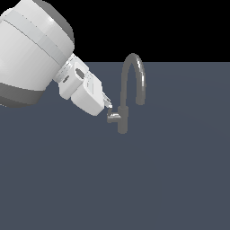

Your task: Turn on the faucet by rotating a designated handle.

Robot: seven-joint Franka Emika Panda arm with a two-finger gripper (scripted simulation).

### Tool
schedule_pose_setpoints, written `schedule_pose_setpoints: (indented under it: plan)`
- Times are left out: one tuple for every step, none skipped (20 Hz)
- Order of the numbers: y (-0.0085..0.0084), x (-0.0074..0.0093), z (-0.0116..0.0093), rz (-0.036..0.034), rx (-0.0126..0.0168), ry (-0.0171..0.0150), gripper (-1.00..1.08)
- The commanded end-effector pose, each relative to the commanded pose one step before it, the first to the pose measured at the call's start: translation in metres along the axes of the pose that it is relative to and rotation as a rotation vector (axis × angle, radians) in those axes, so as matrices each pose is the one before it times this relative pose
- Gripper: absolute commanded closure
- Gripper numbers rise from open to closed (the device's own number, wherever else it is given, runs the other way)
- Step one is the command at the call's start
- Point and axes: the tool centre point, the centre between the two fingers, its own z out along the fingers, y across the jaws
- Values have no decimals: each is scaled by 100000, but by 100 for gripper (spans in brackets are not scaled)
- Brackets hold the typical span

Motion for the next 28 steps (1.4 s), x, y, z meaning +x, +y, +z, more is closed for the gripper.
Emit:
schedule_pose_setpoints:
  plan:
    - [1895,-225,879,-766,-2277,710,108]
    - [345,-33,92,26,-60,23,108]
    - [347,-33,92,26,-60,24,108]
    - [348,-38,84,18,-42,17,108]
    - [351,-35,93,25,-59,25,108]
    - [0,0,0,0,0,0,108]
    - [-1328,-216,-947,169,2522,-993,108]
    - [315,-212,310,-10,-193,75,108]
    - [314,-211,309,-11,-193,75,108]
    - [312,-210,305,-10,-187,73,108]
    - [310,-209,307,-11,-193,75,108]
    - [308,-208,303,-11,-187,73,108]
    - [306,-207,302,-11,-187,73,108]
    - [305,-206,298,-11,-182,71,108]
    - [303,-206,300,-11,-187,73,108]
    - [301,-205,296,-11,-181,71,108]
    - [299,-204,295,-11,-181,72,108]
    - [297,-204,294,-11,-181,72,108]
    - [295,-203,294,-12,-181,72,108]
    - [292,-203,287,-11,-169,68,108]
    - [0,0,0,0,0,0,108]
    - [-1225,-261,-1156,-3182,2569,-1246,108]
    - [31,-170,231,144,-129,57,108]
    - [31,-170,234,148,-132,59,108]
    - [31,-171,236,149,-132,59,108]
    - [32,-171,239,153,-135,61,108]
    - [32,-173,240,153,-135,61,108]
    - [32,-175,241,153,-135,61,108]
